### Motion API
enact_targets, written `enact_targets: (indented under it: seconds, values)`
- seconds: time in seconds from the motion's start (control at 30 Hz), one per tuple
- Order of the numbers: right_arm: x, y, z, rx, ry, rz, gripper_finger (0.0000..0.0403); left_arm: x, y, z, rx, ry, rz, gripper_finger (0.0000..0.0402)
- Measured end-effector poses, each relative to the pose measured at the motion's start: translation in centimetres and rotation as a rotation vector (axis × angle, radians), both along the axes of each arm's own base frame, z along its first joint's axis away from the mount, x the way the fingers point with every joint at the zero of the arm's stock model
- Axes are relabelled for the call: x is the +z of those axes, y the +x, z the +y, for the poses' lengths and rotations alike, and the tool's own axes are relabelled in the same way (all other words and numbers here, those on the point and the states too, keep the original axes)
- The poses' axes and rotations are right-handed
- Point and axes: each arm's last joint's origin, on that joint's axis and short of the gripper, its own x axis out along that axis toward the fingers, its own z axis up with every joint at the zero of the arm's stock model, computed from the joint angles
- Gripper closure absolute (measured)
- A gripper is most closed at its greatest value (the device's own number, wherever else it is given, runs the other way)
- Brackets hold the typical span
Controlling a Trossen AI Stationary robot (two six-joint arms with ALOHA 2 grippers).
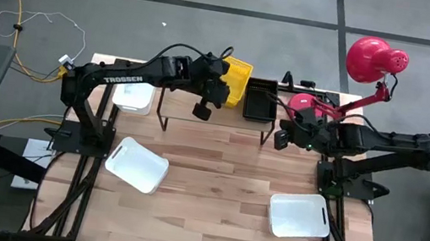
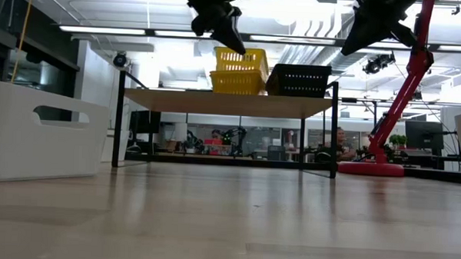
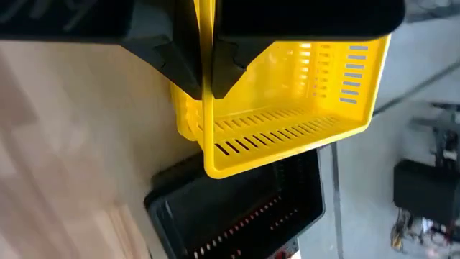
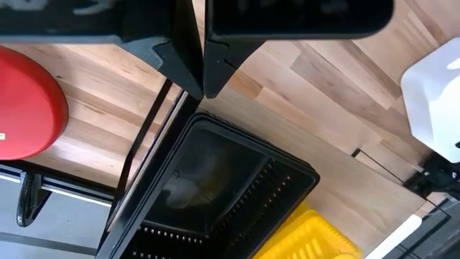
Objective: Stack baskets on shelf by color
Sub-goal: Stack the yellow bin into the yellow bin on the shelf
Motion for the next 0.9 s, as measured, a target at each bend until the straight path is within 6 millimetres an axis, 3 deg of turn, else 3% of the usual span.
enact_targets:
  seconds: [0.53, 0.9]
  values:
    - [-0.2, -0.1, 0.0, 0.020, -0.012, 0.038, 0.0403, 0.1, 0.9, -2.2, 0.194, -0.142, -0.105, 0.0401]
    - [-0.2, -0.1, 0.1, 0.049, -0.004, 0.050, 0.0403, 0.2, 1.7, -4.5, 0.157, -0.130, -0.113, 0.0387]
